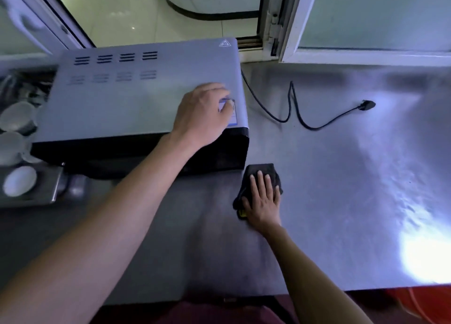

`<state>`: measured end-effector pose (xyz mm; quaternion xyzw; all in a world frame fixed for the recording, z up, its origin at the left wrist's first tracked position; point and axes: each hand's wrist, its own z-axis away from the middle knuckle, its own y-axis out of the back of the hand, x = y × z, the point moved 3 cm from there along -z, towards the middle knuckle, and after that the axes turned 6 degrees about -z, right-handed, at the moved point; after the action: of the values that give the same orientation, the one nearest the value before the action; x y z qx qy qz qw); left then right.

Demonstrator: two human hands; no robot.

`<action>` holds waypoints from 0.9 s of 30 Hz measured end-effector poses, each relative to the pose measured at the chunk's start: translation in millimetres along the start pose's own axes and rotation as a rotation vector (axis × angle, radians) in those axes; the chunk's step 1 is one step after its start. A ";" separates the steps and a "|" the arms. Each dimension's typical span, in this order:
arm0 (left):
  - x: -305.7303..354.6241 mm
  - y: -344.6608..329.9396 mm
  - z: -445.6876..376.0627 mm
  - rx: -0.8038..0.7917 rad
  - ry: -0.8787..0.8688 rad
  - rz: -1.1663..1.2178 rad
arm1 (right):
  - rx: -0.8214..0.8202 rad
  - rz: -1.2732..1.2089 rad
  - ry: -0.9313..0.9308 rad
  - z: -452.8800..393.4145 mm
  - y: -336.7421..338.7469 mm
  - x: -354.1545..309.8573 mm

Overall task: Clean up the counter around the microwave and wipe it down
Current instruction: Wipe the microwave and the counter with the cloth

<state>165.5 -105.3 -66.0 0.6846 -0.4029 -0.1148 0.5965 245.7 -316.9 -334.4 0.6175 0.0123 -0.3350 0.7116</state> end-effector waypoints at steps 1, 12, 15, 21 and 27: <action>-2.4 6.7 15.2 0.037 -0.019 0.023 | -0.009 0.003 0.004 5.4 -7.5 -12.2; -68.7 41.1 198.5 0.145 -0.113 0.190 | -0.144 0.067 0.378 69.3 -98.3 -168.2; -94.0 22.7 243.8 0.004 -0.004 0.187 | -0.149 0.133 0.421 78.1 -97.9 -161.4; -90.8 -24.9 297.0 -0.312 0.135 0.179 | -0.106 0.136 0.320 100.7 -67.6 -103.3; -17.6 -80.8 303.4 -0.494 0.101 0.183 | 0.014 0.102 0.183 126.6 -19.0 1.0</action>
<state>-5.9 -315.8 -224.6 0.4841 -0.3925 -0.1208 0.7727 186.9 -429.9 -321.4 0.6502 0.0435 -0.2409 0.7193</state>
